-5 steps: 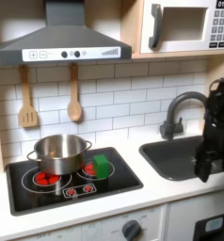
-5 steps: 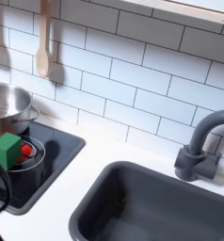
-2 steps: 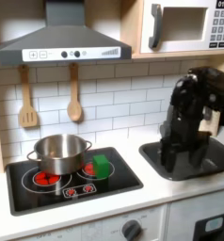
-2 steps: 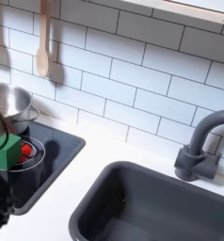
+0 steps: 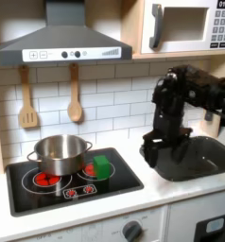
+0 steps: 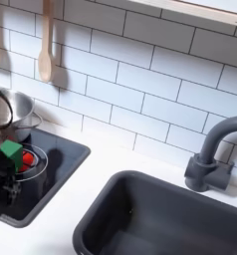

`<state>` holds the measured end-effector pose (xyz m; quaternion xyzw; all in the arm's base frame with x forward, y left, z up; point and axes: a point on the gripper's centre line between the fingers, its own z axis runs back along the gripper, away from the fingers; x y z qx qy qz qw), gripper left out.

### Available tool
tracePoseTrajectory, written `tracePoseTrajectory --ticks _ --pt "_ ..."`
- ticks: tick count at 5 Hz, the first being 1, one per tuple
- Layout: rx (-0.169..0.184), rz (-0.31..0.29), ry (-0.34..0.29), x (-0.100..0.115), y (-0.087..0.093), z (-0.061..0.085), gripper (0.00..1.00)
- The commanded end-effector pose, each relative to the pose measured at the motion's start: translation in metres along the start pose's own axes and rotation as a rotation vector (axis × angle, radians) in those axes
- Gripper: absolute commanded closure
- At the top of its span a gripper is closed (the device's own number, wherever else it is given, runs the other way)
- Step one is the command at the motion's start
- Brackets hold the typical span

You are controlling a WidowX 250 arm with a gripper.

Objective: Reach green block

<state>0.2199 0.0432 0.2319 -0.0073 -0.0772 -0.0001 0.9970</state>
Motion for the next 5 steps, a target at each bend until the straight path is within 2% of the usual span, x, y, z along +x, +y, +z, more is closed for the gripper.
tracePoseTrajectory --ticks 1,3,5 --pt "0.012 0.013 0.006 0.023 0.018 -0.012 0.00" --pt "0.018 0.039 -0.005 0.052 0.038 -0.019 0.00" --pt "0.029 0.019 -0.020 0.087 0.049 -0.031 0.00"
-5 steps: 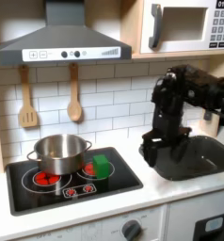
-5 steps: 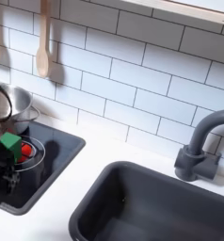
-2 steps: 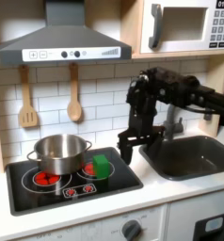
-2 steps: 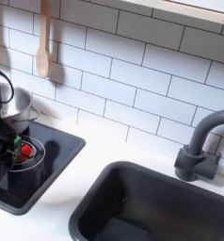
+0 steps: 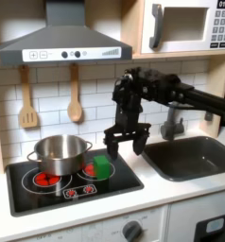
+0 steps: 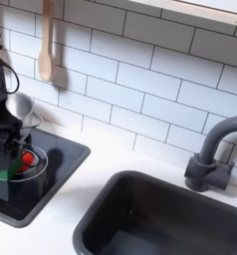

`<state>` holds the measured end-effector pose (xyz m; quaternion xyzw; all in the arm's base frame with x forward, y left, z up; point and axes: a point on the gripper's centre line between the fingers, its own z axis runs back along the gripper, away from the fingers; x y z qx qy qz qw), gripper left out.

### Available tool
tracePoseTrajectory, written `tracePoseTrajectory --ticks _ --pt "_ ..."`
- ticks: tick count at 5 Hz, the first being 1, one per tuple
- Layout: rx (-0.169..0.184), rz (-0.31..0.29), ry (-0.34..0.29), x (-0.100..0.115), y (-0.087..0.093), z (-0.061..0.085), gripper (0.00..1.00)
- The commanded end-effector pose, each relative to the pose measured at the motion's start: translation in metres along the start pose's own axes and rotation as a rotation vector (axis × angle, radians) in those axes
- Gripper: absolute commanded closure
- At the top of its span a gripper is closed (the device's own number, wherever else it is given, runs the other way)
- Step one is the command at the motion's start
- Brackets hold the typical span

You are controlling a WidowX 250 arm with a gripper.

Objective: Reach green block

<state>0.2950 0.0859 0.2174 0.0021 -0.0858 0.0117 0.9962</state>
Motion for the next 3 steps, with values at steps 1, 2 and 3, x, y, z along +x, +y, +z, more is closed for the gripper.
tracePoseTrajectory --ticks 1,2,3 --pt "0.004 -0.002 -0.003 0.031 0.010 -0.014 0.00" --pt "0.011 -0.009 -0.002 0.042 0.014 -0.021 0.00" --pt "0.021 -0.009 0.001 0.047 0.017 -0.027 0.00"
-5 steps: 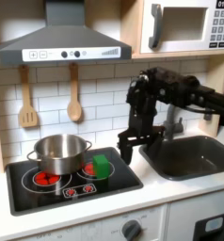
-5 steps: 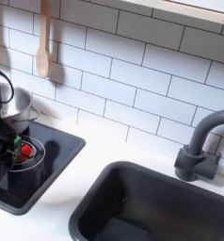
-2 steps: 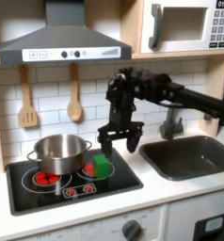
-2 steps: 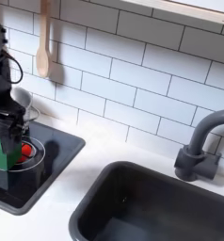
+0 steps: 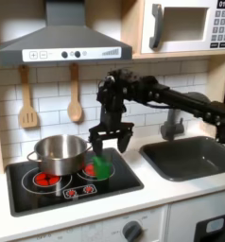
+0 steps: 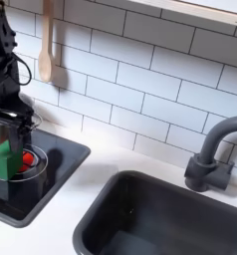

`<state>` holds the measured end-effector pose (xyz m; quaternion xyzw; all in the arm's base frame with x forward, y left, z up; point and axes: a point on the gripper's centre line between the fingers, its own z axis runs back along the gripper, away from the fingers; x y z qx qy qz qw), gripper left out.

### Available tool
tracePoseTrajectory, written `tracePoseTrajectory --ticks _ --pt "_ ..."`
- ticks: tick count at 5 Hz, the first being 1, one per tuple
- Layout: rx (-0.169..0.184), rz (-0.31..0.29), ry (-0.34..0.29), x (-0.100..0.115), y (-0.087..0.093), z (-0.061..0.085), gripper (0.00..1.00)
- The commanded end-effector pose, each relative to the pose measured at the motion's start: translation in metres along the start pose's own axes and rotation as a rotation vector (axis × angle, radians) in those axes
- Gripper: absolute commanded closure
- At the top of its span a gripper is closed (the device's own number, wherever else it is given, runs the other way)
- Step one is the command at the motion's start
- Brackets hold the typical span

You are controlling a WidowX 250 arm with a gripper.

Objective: Reach green block

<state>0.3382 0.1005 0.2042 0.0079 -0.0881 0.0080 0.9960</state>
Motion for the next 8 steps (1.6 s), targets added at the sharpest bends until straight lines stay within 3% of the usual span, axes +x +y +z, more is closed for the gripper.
tracePoseTrajectory --ticks 1,2,4,5,8 --pt "0.008 0.002 0.023 0.008 0.006 -0.015 0.00" --pt "0.005 -0.005 0.056 0.004 0.003 -0.027 0.00" --pt "0.021 0.013 0.069 0.003 0.006 -0.034 0.00" --pt "0.019 0.022 0.100 -0.001 0.006 -0.046 0.00" --pt "0.001 0.029 0.133 0.003 0.007 -0.061 0.00"
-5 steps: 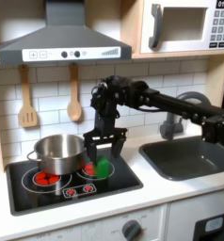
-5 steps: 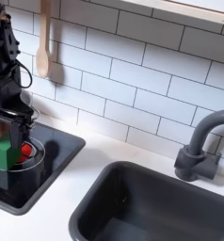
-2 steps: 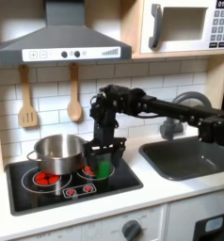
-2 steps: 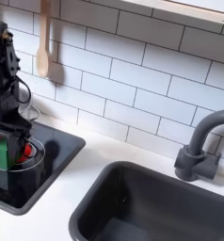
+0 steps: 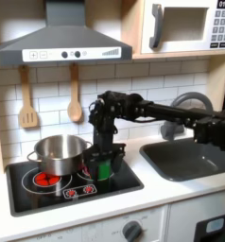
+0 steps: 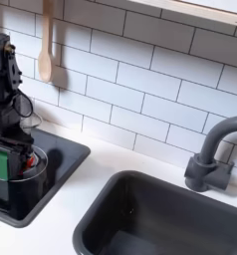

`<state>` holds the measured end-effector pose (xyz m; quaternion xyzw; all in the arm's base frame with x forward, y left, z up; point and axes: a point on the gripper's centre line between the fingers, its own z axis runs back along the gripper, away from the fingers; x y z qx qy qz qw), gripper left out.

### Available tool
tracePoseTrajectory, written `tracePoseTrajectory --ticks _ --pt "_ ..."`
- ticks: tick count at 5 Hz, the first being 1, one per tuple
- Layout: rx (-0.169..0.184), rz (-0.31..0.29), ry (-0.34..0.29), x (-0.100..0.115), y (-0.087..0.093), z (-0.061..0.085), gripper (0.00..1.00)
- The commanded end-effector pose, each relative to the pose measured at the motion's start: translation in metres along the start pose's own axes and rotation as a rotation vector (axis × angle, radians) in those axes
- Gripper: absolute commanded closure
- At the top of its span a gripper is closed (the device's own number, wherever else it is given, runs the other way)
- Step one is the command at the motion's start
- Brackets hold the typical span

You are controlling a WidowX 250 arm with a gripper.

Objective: Reach green block

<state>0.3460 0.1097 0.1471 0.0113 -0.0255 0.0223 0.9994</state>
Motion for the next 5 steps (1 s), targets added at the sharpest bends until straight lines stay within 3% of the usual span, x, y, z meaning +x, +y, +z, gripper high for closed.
tracePoseTrajectory --ticks 1,5 --pt "-0.014 0.001 0.040 0.0039 -0.0009 -0.0111 0.00" --pt "-0.024 -0.004 0.038 0.0074 -0.0009 -0.0106 0.00"
